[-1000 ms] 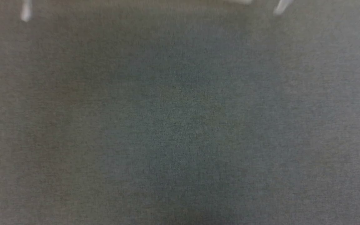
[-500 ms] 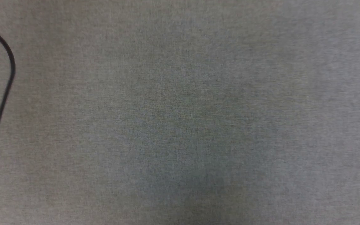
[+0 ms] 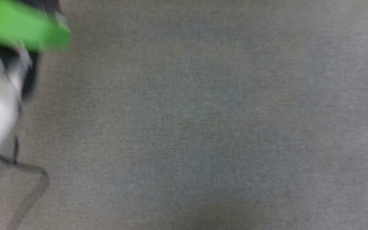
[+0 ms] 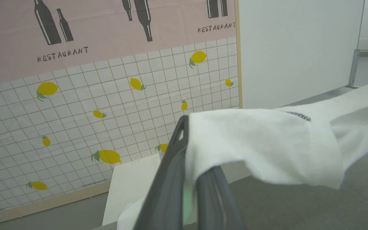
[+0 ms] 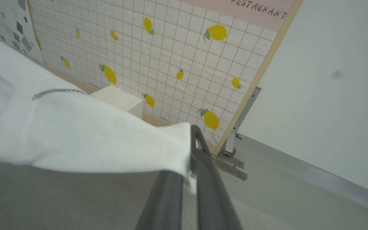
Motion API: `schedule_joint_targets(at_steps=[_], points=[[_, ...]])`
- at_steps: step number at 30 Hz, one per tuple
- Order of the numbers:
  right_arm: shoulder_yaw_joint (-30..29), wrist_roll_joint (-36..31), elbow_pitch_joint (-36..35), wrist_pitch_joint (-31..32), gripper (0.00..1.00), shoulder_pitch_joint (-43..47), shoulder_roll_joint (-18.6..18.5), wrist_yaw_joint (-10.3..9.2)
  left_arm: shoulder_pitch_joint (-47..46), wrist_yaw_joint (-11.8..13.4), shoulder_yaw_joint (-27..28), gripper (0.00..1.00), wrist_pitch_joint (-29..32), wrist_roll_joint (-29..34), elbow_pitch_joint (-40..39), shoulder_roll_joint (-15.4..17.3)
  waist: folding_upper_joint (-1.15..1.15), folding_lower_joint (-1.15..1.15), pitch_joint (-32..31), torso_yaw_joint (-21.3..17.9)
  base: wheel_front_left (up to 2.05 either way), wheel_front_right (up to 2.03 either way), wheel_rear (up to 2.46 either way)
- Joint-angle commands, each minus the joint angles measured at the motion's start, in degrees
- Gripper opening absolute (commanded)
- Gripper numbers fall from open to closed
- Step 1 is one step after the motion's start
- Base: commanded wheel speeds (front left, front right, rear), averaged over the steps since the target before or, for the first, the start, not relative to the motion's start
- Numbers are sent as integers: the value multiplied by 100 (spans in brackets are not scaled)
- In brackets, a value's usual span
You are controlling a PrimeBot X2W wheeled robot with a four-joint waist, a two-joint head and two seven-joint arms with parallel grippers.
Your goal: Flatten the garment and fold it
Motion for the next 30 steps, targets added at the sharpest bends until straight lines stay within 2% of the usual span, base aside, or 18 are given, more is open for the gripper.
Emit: schedule_joint_targets(at_steps=[1, 7, 14, 17, 21, 25, 30], points=[[-185, 19, -329, 118, 0, 467, 53, -11, 488, 163, -40, 0, 80, -23, -299, 123, 0, -1, -532, -110, 0, 0, 0], [-764, 14, -1455, 558, 0, 2313, 409, -11, 2328, 713, -327, 0, 525, -224, -1276, 437, 0, -1, -1022, -195, 0, 0, 0], [-959, 93, -1893, 945, 0, 3958, 842, -11, 3674, 937, -737, 0, 968, -564, -1641, 664, 0, -1, -1495, -271, 0, 0, 0], [-1023, 178, -1910, 1126, 0, 4507, 930, -11, 4085, 897, -1016, 0, 1349, -682, -1656, 854, 0, -1, -1699, -297, 0, 0, 0], [-1090, 145, -1870, 1331, 0, 5151, 837, -11, 4521, 665, -1514, 0, 2014, -898, -1610, 1104, 0, -1, -1932, -330, 0, 0, 0], [-1154, 113, -1747, 1440, 0, 5741, 782, -11, 4854, 580, -1867, 0, 2490, -1197, -1620, 1096, 0, -1, -2086, -327, 0, 0, 0], [-1117, 114, -1578, 1507, 0, 6431, 775, -11, 5009, 513, -2104, 0, 2739, -1286, -1424, 1095, 0, -1, -2214, -274, 0, 0, 0]])
